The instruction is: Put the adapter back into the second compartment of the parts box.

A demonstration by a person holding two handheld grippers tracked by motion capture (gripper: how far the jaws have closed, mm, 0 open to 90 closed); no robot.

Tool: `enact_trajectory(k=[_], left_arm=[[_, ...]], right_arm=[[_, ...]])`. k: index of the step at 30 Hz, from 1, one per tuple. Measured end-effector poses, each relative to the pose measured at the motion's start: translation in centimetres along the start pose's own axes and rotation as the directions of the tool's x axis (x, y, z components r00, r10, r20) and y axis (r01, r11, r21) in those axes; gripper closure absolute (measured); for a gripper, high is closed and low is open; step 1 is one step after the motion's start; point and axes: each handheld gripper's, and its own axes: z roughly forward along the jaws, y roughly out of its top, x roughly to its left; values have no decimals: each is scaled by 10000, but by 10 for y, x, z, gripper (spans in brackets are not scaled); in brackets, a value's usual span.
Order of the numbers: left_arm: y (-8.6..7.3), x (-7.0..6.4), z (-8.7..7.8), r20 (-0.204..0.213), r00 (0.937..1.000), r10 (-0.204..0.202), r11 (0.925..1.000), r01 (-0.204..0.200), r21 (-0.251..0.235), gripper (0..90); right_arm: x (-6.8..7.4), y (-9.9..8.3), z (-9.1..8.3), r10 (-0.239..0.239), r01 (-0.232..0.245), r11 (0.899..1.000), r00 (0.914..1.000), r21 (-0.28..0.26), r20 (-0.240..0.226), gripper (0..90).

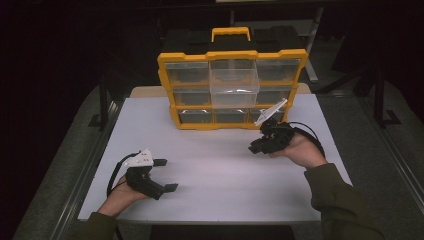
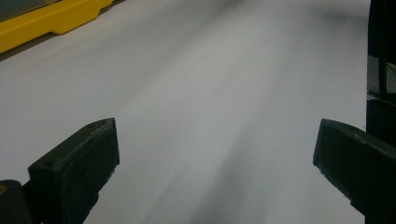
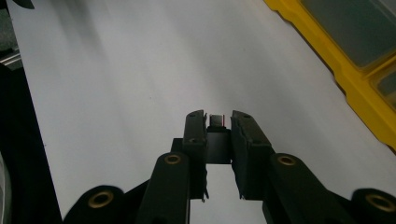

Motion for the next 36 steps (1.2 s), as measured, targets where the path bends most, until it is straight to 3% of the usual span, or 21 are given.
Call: enact_trajectory(k=[16,36], left_arm=[[0,0,0,2,10000,36,10000,-36,6,2],[0,0,0,15,10000,-17,10000,17,-19,2]], right_arm=[[-8,9,-23,107,-106,9998,9999,-156,26,754],[-21,29,-67,286,-274,9971,9995,-709,155,754]])
